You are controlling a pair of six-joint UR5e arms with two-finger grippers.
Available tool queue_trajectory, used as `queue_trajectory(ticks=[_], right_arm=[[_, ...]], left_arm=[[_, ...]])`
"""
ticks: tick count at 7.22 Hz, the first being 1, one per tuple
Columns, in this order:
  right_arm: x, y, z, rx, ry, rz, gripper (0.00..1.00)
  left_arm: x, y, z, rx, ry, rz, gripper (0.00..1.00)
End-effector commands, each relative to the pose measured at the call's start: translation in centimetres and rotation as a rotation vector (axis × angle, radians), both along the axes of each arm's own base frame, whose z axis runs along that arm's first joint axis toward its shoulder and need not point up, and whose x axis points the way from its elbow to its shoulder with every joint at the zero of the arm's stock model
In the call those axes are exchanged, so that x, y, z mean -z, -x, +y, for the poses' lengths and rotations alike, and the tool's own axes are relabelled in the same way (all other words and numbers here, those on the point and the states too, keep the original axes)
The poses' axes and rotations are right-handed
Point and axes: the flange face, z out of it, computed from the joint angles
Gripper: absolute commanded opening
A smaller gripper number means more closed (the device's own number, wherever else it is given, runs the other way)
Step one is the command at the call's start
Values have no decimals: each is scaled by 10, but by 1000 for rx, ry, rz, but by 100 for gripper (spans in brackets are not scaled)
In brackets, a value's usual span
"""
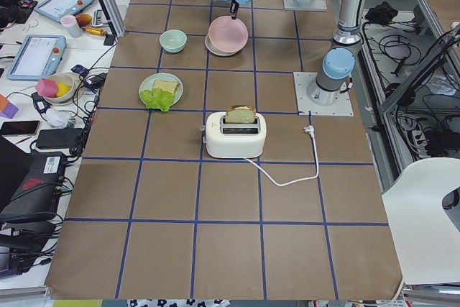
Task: Stack three plates with pink and blue
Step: 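Carry the pink plate with the left gripper onto the cream plate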
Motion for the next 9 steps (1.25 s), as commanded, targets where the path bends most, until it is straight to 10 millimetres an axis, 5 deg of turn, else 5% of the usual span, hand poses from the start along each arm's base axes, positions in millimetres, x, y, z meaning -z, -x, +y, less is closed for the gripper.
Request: queue_trajectory(ticks=[1, 2, 4, 5, 7, 9], right_arm=[[0, -1, 0, -1, 0, 0, 0], [-1, -1, 0, -1, 2, 0, 0], [-5, -2, -1, 21, -7, 5, 0], [-16, -19, -7, 52, -27, 12, 0], [-23, -62, -7, 86, -40, 30, 0], [-20, -137, 5, 78, -57, 43, 0]], left_arm=[[10, 3, -2, -10, -12, -7, 21], [-6, 4, -10, -31, 15, 13, 99], [-58, 2, -36, -53, 46, 25, 100], [-86, -21, -47, -80, -20, -10, 100], [-144, -72, -69, -148, -117, 18, 100], [-197, -135, -70, -244, -170, 11, 100]])
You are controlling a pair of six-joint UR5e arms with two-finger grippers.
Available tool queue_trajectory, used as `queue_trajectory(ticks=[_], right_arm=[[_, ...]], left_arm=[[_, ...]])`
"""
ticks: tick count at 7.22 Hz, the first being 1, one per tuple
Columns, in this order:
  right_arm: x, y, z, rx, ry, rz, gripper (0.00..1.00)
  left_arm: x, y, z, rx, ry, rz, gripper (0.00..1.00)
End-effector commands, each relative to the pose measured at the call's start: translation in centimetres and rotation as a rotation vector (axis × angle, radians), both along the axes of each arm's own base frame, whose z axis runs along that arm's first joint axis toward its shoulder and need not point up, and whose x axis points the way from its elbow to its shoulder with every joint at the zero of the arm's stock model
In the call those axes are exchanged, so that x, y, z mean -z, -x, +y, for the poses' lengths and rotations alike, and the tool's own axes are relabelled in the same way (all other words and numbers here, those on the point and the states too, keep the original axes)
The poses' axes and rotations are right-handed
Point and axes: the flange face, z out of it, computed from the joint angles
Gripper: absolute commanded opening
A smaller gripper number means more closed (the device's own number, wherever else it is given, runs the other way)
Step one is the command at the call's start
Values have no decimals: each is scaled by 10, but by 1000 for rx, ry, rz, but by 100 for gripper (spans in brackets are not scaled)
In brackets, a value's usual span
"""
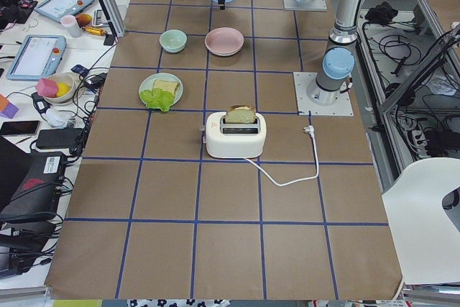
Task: Stack three plates with pink and blue
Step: 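Lift the light blue plate onto the pink plate while the left arm withdraws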
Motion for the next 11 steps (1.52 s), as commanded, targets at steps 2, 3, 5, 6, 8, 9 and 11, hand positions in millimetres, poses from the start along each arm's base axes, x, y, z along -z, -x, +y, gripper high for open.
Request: queue_trajectory(ticks=[2, 3, 5, 6, 8, 9, 11], right_arm=[[4, -129, 29, 8, -24, -10, 0], [2, -171, 36, 1, 44, -9, 0], [23, -225, 37, 57, 104, -27, 0], [35, -232, 35, 56, 102, -26, 0], [40, -238, 32, 91, 100, -31, 0], [40, -244, 37, 106, 101, -34, 0], [48, -263, 43, 116, 102, -39, 0]], left_arm=[[-61, -71, 3, -108, 9, 20, 100], [-63, -87, -1, -117, 24, -18, 100], [-67, -97, -3, -16, 39, -37, 100], [-65, -99, -2, -11, 34, -43, 100], [-67, -101, -1, -15, 39, -46, 100], [-67, -101, 3, -16, 22, -48, 100], [-68, -102, 5, -19, 20, -48, 100]])
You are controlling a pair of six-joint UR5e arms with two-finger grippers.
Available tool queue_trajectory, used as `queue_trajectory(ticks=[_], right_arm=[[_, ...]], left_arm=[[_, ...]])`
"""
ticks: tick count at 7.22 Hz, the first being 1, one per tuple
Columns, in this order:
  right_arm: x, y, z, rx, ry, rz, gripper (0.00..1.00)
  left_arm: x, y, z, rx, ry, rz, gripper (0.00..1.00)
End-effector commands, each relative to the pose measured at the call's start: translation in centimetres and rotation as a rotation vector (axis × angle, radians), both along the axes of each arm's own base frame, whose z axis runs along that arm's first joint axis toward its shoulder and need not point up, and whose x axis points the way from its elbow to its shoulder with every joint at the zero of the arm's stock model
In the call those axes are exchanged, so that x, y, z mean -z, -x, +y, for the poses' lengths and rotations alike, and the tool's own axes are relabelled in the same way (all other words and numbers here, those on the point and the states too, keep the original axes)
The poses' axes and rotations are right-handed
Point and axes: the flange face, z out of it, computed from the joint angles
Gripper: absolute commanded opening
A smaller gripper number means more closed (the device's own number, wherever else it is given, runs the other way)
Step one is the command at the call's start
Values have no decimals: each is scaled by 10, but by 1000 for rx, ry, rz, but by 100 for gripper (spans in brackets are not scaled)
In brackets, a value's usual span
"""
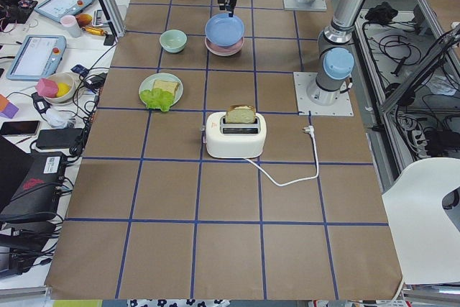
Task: Stack three plates with pink and blue
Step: 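Lift the light blue plate onto the pink plate while the left arm withdraws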
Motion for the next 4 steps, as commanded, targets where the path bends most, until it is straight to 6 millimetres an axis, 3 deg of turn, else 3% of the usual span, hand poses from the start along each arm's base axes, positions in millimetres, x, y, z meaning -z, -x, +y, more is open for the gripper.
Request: queue_trajectory(ticks=[1, 3, 4], right_arm=[[6, -10, 1, 5, 10, -8, 0], [8, -11, 1, 5, 7, -8, 0], [7, -11, 1, 5, 8, -9, 10]], left_arm=[[-1, -1, 2, -2, -1, -2, 100], [-1, -1, 2, -3, -1, 0, 100], [-1, -1, 2, -3, -2, 0, 100]])
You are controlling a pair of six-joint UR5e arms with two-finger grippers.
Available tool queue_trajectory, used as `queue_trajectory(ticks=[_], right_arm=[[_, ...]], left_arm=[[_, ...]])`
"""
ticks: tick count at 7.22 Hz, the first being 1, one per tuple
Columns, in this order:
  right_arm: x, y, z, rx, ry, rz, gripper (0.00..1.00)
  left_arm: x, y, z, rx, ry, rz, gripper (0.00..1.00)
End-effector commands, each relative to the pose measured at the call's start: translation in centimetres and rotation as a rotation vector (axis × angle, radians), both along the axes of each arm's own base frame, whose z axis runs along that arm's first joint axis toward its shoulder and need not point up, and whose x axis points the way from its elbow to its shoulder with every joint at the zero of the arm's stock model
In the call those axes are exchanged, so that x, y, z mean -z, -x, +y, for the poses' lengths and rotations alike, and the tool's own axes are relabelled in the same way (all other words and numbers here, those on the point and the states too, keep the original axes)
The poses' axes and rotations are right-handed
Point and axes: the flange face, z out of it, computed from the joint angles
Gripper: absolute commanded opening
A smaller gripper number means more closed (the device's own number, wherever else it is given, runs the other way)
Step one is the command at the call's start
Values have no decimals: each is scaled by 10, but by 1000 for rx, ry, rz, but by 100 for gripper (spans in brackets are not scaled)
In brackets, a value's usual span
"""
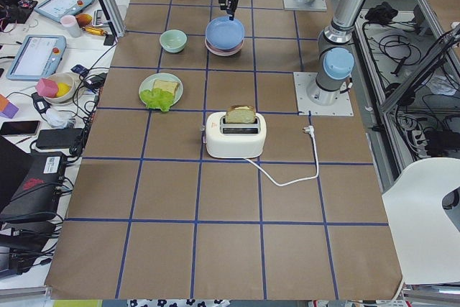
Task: Stack three plates with pink and blue
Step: 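Release the light blue plate and raise the right gripper away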
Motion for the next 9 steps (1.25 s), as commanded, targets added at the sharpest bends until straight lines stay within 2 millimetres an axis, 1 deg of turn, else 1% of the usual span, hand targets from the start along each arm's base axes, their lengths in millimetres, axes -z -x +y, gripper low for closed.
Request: queue_trajectory(ticks=[1, 2, 4, 5, 6, 7, 8, 9], right_arm=[[-1, -1, -1, 1, 3, -2, 24], [-2, -1, -1, 0, 13, -4, 41], [-5, 0, -5, 3, 30, -8, 61], [-11, 5, -16, 2, 53, -11, 73], [-27, 17, -39, -37, 101, -2, 84], [-36, 54, -65, -126, 126, 20, 93], [-44, 95, -84, -168, 130, 34, 100], [-61, 117, -96, -219, 170, 41, 100]], left_arm=[[-1, -2, -1, -3, 0, 0, 100], [-1, -3, -1, -5, 0, 0, 100], [-3, -3, -2, -7, 5, 1, 100], [-3, -4, -2, -8, 4, 2, 100], [-4, -5, -2, -10, 6, 2, 100], [-4, -5, -2, -10, 6, 2, 100], [-4, -5, -2, -10, 6, 2, 100], [-4, -5, -2, -10, 7, 2, 100]])
